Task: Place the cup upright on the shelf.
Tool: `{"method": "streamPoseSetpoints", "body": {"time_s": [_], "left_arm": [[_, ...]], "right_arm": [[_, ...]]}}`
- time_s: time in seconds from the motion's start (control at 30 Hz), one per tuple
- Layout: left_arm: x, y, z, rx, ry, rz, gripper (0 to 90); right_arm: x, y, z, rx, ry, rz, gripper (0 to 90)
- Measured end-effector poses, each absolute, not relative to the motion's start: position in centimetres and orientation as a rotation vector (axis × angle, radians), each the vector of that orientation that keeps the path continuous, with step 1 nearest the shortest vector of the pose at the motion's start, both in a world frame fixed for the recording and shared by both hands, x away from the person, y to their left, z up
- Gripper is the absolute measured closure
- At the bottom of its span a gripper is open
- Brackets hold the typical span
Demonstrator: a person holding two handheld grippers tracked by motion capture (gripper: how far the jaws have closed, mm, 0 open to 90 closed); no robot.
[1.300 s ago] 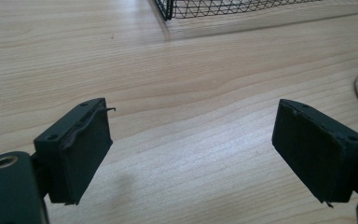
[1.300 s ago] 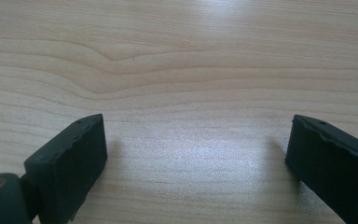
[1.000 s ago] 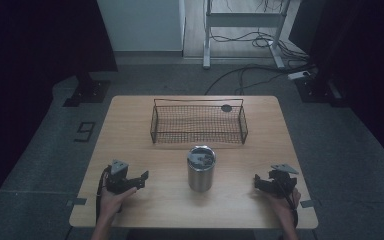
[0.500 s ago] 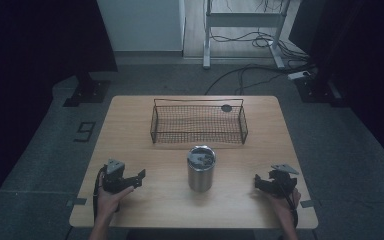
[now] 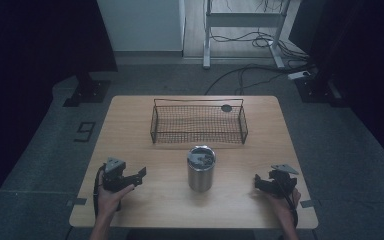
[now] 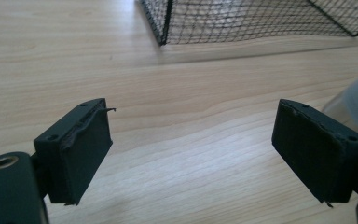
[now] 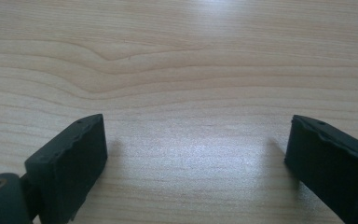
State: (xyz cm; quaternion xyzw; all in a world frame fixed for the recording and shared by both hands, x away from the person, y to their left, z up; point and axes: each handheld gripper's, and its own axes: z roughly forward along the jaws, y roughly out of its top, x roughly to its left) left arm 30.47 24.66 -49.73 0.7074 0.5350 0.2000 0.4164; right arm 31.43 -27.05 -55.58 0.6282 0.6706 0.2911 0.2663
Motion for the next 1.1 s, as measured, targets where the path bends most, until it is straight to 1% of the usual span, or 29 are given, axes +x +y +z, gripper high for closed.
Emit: {"method": "streamPoseSetpoints", "body": {"time_s": [0.17, 0.37, 0.67, 1.1], "left_arm": [[30.0, 23.3, -49.1, 1.812, 1.270, 0.500, 9.9], [29.5, 21.7, -48.6, 1.836, 1.211, 0.480, 9.5], [29.2, 20.8, -48.2, 1.832, 1.175, 0.447, 9.6], [28.8, 18.5, -48.2, 1.881, 1.103, 0.414, 9.5]], "right_arm": [[31.4, -27.1, -55.6, 1.701, 1.809, 0.785, 4.5], [31.5, -27.1, -55.6, 1.705, 1.805, 0.781, 3.7], [31.5, -27.1, -55.6, 1.713, 1.799, 0.778, 3.2], [31.5, -27.1, -55.6, 1.713, 1.800, 0.778, 3.2]]}}
